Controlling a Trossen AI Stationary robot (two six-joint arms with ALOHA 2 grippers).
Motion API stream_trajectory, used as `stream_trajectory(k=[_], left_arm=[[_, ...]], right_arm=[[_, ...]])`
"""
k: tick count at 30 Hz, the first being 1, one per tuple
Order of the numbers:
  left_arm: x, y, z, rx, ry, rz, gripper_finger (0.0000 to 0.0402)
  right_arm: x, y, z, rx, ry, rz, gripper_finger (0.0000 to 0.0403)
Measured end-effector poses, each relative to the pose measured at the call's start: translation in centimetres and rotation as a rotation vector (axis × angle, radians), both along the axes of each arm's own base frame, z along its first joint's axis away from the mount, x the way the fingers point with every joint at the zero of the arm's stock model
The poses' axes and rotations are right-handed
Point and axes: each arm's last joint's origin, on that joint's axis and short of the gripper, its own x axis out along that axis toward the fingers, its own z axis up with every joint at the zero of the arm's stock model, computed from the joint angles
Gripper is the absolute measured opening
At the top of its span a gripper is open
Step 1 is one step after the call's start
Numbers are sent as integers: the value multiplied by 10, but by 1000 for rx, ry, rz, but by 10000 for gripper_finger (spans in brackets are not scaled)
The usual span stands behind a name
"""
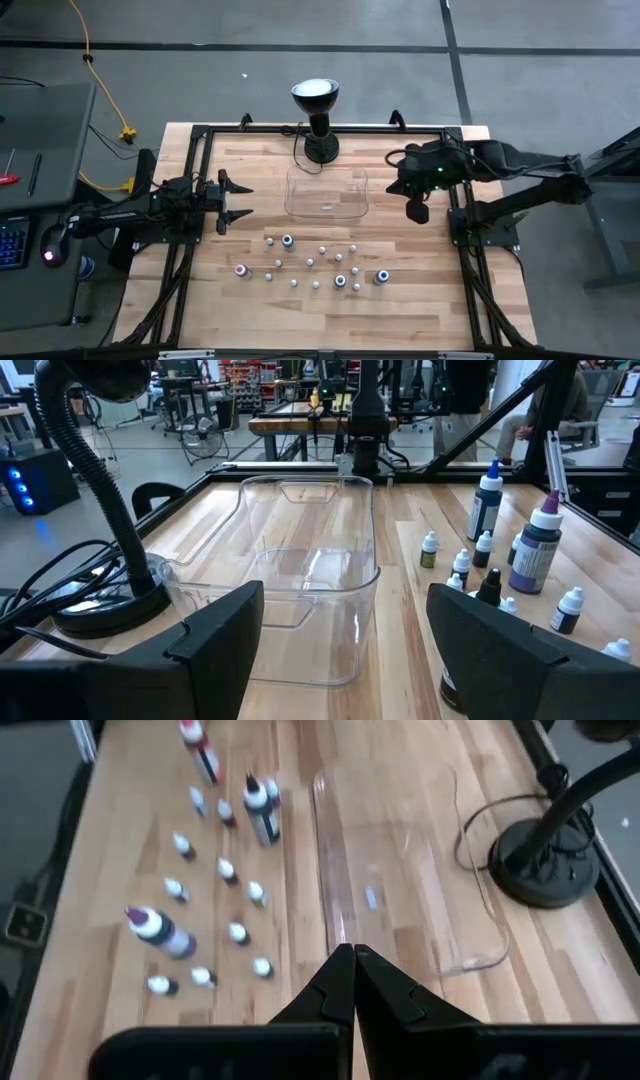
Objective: Pick & Place food coloring
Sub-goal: Put the right green food coloring bottle into the transparent bin
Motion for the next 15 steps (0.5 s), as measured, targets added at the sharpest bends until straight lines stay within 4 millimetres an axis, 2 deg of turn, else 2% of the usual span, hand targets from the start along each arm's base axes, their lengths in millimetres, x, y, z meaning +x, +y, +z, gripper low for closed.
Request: stream_trajectory(k=[7, 15], left_arm=[[0, 0, 0, 0, 0, 0, 278], [0, 0, 0, 0, 0, 0, 278]], right_arm=[[9, 0, -4, 2, 178, 7, 0], [23, 15, -26, 10, 337, 44, 0]])
